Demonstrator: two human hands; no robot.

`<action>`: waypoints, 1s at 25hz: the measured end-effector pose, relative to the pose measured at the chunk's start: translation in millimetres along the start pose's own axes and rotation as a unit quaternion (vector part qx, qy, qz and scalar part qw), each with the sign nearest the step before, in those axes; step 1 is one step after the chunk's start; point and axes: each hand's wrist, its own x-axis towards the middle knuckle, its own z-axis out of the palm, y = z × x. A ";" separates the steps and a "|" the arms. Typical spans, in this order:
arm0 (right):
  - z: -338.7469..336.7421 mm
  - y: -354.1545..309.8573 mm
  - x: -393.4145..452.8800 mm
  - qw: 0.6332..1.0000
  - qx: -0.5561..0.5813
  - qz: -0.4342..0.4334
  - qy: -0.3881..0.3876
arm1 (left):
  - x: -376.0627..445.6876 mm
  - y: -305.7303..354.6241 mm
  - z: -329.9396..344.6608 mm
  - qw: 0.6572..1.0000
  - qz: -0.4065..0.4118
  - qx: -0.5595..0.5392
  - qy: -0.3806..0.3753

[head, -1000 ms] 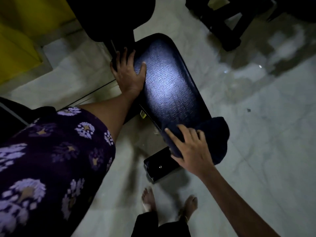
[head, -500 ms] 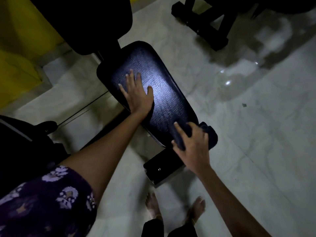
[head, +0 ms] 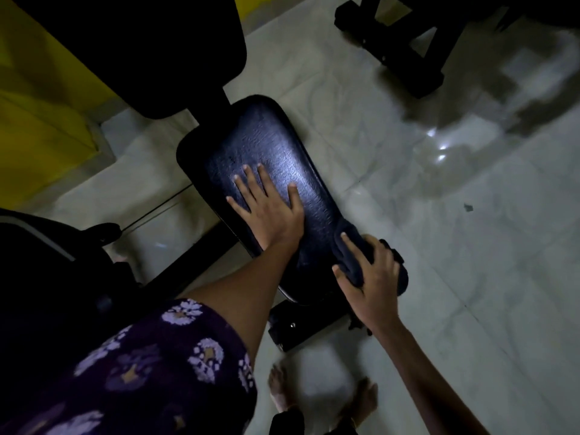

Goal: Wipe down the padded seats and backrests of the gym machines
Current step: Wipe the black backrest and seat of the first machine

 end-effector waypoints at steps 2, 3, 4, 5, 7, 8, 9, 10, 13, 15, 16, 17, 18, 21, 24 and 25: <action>0.4 -5.8 39.7 0.999 0.028 0.000 -0.037 | 2.2 -1.5 2.1 1.000 -0.004 0.005 0.003; 1.2 -11.5 63.5 0.997 0.036 0.002 -0.068 | 2.2 -2.7 2.2 1.000 -0.004 0.006 0.009; 1.8 -16.0 85.8 0.993 0.048 0.008 -0.105 | 1.5 -2.5 2.4 1.000 -0.004 0.007 0.015; 3.8 -18.6 102.8 0.988 0.072 0.016 -0.139 | 1.0 -1.7 2.7 1.000 -0.003 0.007 0.019; 8.3 -18.5 114.0 0.972 0.171 0.027 -0.159 | -0.8 -0.2 3.2 1.000 -0.007 0.005 0.019; 6.2 -15.6 111.6 0.957 0.244 0.041 -0.153 | -1.1 1.3 2.8 1.000 -0.008 0.004 0.018; 1.7 -12.1 105.2 0.934 0.318 0.070 -0.148 | -0.2 3.0 2.1 1.000 -0.010 0.003 0.017; -2.7 -8.1 95.0 0.906 0.381 0.105 -0.151 | 0.2 4.3 1.7 1.000 -0.011 0.001 0.018; -11.0 -4.1 80.6 0.844 0.482 0.171 -0.161 | 1.7 3.0 2.7 1.000 -0.011 -0.001 0.026; -1.2 -9.6 102.1 0.821 0.506 0.195 -0.177 | 3.8 2.5 3.3 0.999 -0.016 0.002 0.032; 6.5 -14.0 117.8 0.815 0.513 0.196 -0.184 | 3.4 1.8 3.8 0.999 -0.016 0.006 0.030; 15.4 -17.8 135.4 0.812 0.515 0.197 -0.189 | 2.8 0.9 4.1 0.999 -0.014 0.011 0.029; 22.5 -22.6 153.1 0.813 0.511 0.203 -0.192 | 3.2 0.3 4.0 0.999 -0.012 0.015 0.030; 31.4 -26.9 173.5 0.804 0.511 0.223 -0.206 | 4.5 0.0 3.5 0.999 -0.018 0.017 0.033; 21.6 -5.4 141.8 0.776 0.526 0.245 -0.245 | 3.8 -0.3 2.5 0.999 -0.023 0.014 0.037; 15.3 4.9 126.4 0.766 0.531 0.254 -0.259 | 2.4 0.4 1.8 0.999 -0.024 0.012 0.038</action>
